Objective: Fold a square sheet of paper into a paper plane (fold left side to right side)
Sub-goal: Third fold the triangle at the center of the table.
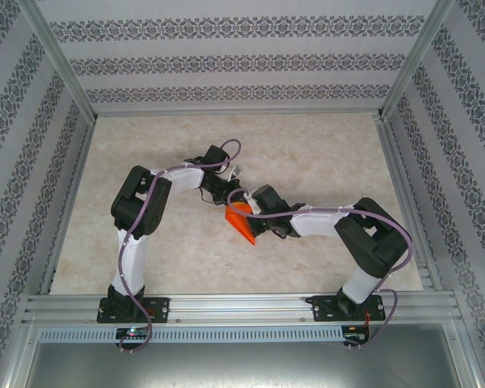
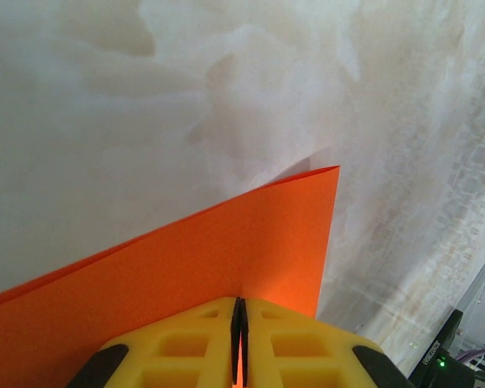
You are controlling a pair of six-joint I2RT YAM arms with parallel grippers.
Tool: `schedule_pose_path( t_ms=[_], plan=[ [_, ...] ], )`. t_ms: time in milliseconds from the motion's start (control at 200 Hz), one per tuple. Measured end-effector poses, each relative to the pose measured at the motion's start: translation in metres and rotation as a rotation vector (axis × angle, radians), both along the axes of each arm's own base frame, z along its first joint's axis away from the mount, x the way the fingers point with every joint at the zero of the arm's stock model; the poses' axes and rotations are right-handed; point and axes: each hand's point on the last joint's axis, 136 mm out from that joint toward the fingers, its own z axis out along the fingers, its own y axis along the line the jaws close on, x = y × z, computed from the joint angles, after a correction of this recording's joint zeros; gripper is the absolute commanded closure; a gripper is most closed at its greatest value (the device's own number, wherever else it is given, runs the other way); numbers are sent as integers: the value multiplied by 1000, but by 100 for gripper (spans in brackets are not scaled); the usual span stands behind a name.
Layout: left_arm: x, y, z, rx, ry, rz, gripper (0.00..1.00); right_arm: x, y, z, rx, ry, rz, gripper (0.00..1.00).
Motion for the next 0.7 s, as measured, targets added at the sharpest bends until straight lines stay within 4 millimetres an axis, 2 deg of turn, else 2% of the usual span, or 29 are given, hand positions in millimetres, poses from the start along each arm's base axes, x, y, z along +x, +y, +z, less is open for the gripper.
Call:
schedule_pose_path(
  t_ms=[330, 495, 610, 704],
  plan=[
    [3, -2, 6, 0, -5, -4, 73, -1, 4, 0, 3, 25, 5, 100],
    [14, -4, 23, 5, -32, -11, 64, 0, 8, -1, 10, 36, 9, 100],
    [29, -5, 41, 0, -78, -8, 64, 2, 11, -1, 15, 40, 15, 100],
    [39, 4, 49, 7, -105, 10, 71, 2, 12, -1, 16, 44, 17, 100]
  ],
)
